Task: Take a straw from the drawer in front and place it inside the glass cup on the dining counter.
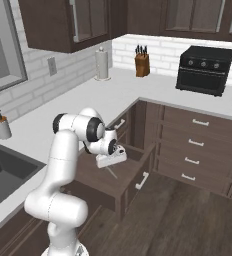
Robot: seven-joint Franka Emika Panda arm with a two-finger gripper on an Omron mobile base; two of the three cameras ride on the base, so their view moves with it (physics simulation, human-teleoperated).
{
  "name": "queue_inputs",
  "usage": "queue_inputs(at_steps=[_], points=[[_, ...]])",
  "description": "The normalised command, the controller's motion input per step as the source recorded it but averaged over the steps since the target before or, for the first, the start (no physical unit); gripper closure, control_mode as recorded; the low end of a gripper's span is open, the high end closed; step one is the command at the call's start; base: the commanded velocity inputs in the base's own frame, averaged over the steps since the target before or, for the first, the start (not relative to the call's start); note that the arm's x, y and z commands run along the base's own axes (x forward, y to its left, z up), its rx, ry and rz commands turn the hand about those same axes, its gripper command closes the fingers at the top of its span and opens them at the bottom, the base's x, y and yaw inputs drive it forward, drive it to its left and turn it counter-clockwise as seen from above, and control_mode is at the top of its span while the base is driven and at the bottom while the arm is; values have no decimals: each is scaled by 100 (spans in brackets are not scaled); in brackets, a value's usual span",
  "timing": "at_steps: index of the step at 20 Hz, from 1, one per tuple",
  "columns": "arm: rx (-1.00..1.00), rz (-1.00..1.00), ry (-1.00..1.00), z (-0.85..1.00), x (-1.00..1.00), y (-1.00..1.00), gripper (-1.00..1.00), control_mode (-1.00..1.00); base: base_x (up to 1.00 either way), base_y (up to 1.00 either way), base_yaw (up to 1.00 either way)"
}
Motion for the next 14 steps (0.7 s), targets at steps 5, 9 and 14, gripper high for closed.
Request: queue_inputs(at_steps=[5, 9, 14], points=[[0, 2, 1, -53, -4, -5, 100, -100, 0, 0, 0], [2, 1, 4, -39, 0, -23, 100, -100, 0, 0, 0], [4, 0, 3, -20, 0, -30, 100, -100, 0, 0, 0]])
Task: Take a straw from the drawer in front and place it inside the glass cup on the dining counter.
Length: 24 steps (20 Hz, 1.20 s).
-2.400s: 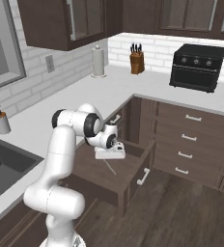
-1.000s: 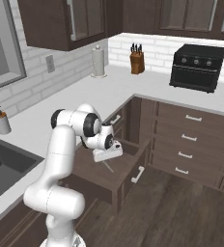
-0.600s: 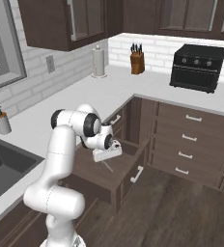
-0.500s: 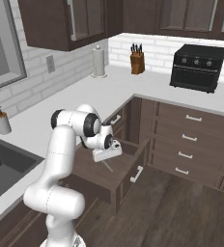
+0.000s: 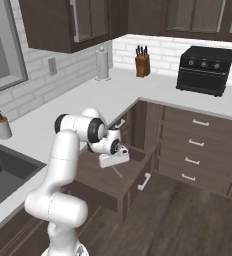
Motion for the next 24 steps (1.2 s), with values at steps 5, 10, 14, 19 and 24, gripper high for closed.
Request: queue_inputs(at_steps=[5, 10, 14, 19, 24], points=[[4, 0, 3, -3, 0, -20, 100, -100, 0, 0, 0], [2, 0, 5, 16, 0, -1, 100, -100, 0, 0, 0], [3, -1, 0, 81, -11, 0, 100, -100, 0, 0, 0], [7, -2, 1, 100, -20, 0, 100, -100, 0, 0, 0], [2, -6, 0, 100, -28, 0, 100, -100, 0, 0, 0]])
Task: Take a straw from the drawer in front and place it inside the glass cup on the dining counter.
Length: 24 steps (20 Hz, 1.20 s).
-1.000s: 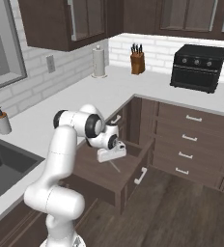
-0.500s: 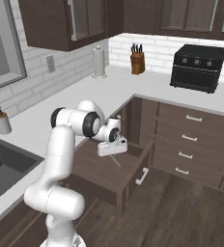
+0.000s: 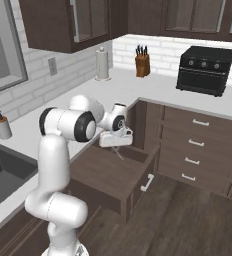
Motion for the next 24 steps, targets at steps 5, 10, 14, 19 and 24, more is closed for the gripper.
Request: queue_inputs(at_steps=[5, 10, 14, 19, 24], points=[[0, -11, -2, 100, -32, 0, 100, -100, 0, 0, 0], [0, -15, 0, 100, -27, -3, 100, -100, 0, 0, 0], [0, -16, 0, 100, -45, -19, 100, -100, 0, 0, 0], [-3, -15, -10, 87, -55, -17, 100, -100, 0, 0, 0], [-15, -10, -36, 36, -67, -3, 100, -100, 0, 0, 0]])
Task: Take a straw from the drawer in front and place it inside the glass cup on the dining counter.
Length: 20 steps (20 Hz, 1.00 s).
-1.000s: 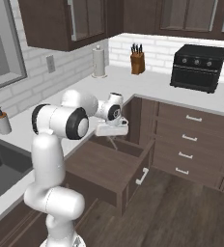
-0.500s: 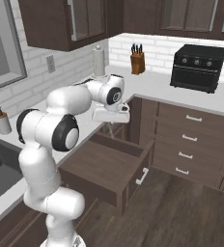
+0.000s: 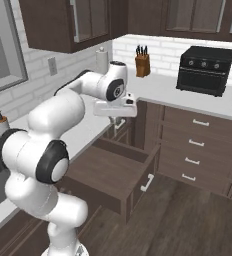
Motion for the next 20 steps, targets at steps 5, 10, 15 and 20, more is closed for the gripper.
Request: queue_inputs(at_steps=[5, 10, 15, 20], points=[[-19, -9, -36, 1, -53, 3, 100, -100, 0, 0, 0], [-14, -8, -15, 0, -6, 2, 100, -100, 0, 0, 0], [-3, -2, -2, 0, -4, 0, 100, 100, -56, -1, -6], [0, 0, 0, 0, 0, 0, 100, 100, -100, -41, -21]])
